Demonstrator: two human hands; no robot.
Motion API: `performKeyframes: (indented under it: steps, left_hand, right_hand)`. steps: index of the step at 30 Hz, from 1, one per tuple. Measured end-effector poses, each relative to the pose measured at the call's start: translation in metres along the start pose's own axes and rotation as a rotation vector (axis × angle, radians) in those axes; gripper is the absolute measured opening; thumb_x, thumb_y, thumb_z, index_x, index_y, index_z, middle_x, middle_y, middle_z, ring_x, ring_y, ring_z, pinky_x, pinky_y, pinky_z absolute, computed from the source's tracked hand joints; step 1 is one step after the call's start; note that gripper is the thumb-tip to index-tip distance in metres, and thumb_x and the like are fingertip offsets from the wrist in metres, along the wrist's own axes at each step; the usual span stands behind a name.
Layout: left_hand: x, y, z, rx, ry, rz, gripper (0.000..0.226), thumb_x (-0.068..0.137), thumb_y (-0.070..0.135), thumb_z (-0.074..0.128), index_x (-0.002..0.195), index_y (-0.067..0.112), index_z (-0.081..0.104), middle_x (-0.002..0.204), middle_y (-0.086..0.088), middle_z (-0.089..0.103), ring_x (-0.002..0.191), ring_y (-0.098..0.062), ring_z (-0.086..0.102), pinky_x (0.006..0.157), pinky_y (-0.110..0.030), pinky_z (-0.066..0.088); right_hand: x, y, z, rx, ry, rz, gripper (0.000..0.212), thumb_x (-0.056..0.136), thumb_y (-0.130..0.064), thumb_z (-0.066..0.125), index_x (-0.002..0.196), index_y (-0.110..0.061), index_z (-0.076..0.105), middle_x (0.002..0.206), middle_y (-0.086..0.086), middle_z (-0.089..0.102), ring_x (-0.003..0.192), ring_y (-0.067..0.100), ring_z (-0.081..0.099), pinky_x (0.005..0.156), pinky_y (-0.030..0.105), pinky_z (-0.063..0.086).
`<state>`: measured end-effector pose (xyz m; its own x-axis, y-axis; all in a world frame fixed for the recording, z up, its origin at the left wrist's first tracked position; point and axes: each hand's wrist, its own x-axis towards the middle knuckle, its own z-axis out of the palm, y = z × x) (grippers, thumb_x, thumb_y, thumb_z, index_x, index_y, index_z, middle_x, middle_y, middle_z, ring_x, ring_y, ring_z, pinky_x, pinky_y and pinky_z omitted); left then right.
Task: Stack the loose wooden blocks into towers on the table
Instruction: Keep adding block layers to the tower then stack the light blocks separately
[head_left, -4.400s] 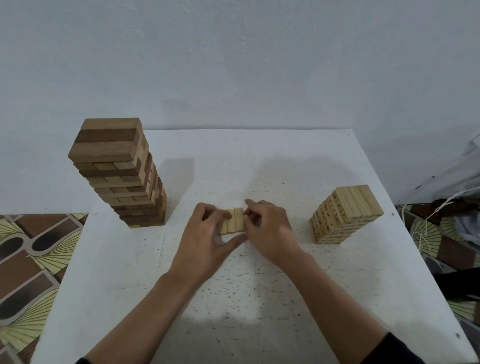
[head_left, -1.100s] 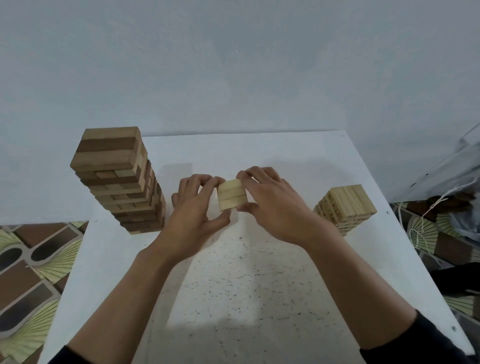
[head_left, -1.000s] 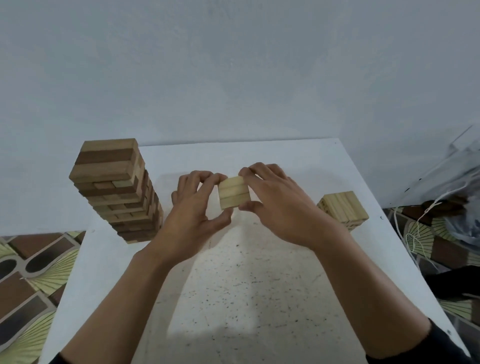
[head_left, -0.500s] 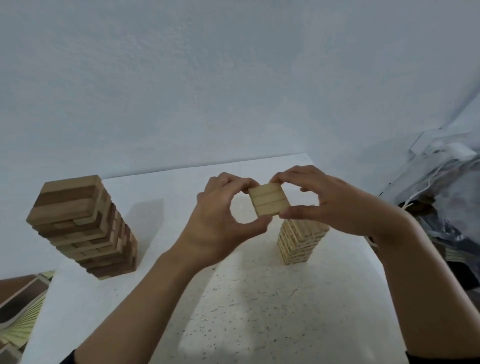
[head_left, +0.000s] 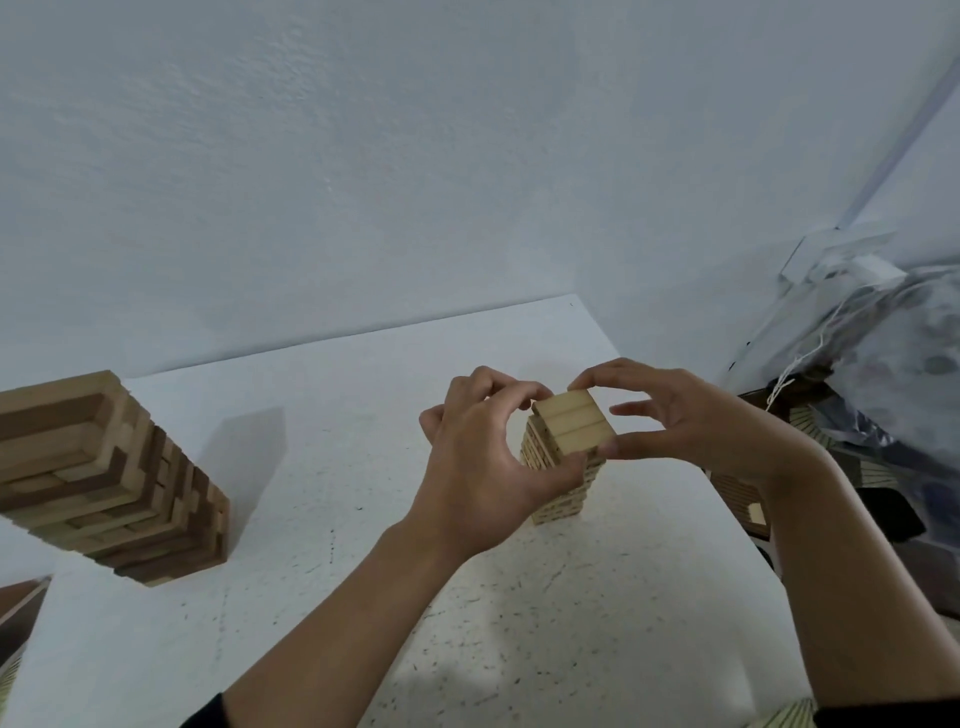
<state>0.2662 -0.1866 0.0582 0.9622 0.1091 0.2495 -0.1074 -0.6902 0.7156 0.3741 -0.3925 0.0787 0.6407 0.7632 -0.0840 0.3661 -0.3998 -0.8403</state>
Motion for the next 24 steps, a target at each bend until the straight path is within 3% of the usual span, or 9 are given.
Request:
performKeyframes:
  steps: [5, 14, 24]
  left_hand:
    - [0.0, -0.003, 0.005, 0.026, -0.012, -0.017, 0.065, 0.065, 0.074, 0.064, 0.119, 0.038, 0.062, 0.109, 0.023, 0.042, 0.116, 0.003, 0.036, 0.095, -0.023, 0.023]
    - [-0.001, -0.007, 0.006, 0.001, -0.024, -0.047, 0.058, 0.07, 0.066, 0.076, 0.12, 0.04, 0.061, 0.111, 0.021, 0.043, 0.117, 0.006, 0.034, 0.098, -0.03, 0.025]
    - [-0.003, -0.011, 0.006, 0.008, -0.015, -0.058, 0.066, 0.07, 0.064, 0.08, 0.128, 0.037, 0.061, 0.114, 0.021, 0.044, 0.117, 0.004, 0.037, 0.1, -0.028, 0.026]
  right_hand:
    - [0.0, 0.008, 0.001, 0.023, -0.007, 0.015, 0.051, 0.082, -0.03, 0.078, 0.13, -0.029, 0.061, 0.135, -0.013, 0.059, 0.134, 0.009, 0.049, 0.114, 0.045, 0.04]
    - [0.002, 0.013, 0.001, 0.031, 0.006, 0.006, 0.053, 0.081, -0.029, 0.079, 0.131, -0.03, 0.061, 0.134, -0.015, 0.061, 0.133, 0.007, 0.049, 0.112, 0.044, 0.043]
    - [0.001, 0.018, 0.003, 0.064, 0.014, -0.012, 0.056, 0.08, -0.028, 0.08, 0.133, -0.031, 0.061, 0.134, -0.014, 0.061, 0.135, 0.008, 0.048, 0.109, 0.046, 0.046]
